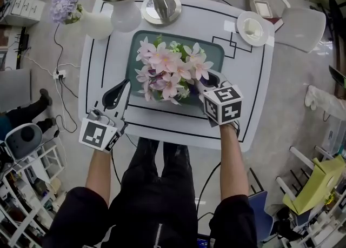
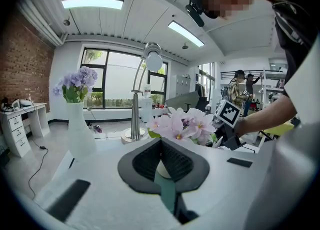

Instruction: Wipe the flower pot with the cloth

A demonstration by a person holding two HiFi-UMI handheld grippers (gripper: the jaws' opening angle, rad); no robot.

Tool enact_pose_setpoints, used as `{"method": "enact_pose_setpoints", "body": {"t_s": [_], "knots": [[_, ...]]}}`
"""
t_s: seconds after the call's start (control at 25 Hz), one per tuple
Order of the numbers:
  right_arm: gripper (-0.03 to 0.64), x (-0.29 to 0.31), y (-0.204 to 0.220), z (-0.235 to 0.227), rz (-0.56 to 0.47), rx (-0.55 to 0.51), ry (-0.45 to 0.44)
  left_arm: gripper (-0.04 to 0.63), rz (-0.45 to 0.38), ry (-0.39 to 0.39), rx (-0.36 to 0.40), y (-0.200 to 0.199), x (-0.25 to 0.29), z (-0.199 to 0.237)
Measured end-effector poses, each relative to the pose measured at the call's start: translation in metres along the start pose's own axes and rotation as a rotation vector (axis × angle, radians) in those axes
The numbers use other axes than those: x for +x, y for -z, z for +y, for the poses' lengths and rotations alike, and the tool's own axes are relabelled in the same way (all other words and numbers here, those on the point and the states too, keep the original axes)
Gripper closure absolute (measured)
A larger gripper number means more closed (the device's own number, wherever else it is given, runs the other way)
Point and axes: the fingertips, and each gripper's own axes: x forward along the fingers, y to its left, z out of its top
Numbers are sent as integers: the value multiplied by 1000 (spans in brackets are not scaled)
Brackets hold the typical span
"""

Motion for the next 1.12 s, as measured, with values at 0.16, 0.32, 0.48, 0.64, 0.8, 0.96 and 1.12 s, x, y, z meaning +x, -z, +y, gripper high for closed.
{"method": "enact_pose_setpoints", "body": {"t_s": [0.16, 0.32, 0.48, 0.64, 0.8, 0.96, 1.12], "knots": [[523, -29, -1, -12, -97, 25, 158, 591, -32, 6, -1, -7, -14, -9], [523, -78, -6, -16, -222, 69, 324, 591, -71, 43, 5, -17, -33, -22], [523, -133, -15, 12, -350, 33, 444, 591, -123, 123, 20, -31, -52, -41], [523, -173, -19, 72, -481, -35, 514, 591, -140, 143, 55, -39, -84, -55], [523, -198, -14, 148, -584, -104, 529, 591, -215, 201, 92, -45, -141, -76], [523, -214, 7, 243, -593, -118, 493, 591, -221, 219, 118, -46, -215, -92], [523, -227, 18, 316, -579, -117, 462, 591, -237, 207, 70, -59, -273, -98]]}}
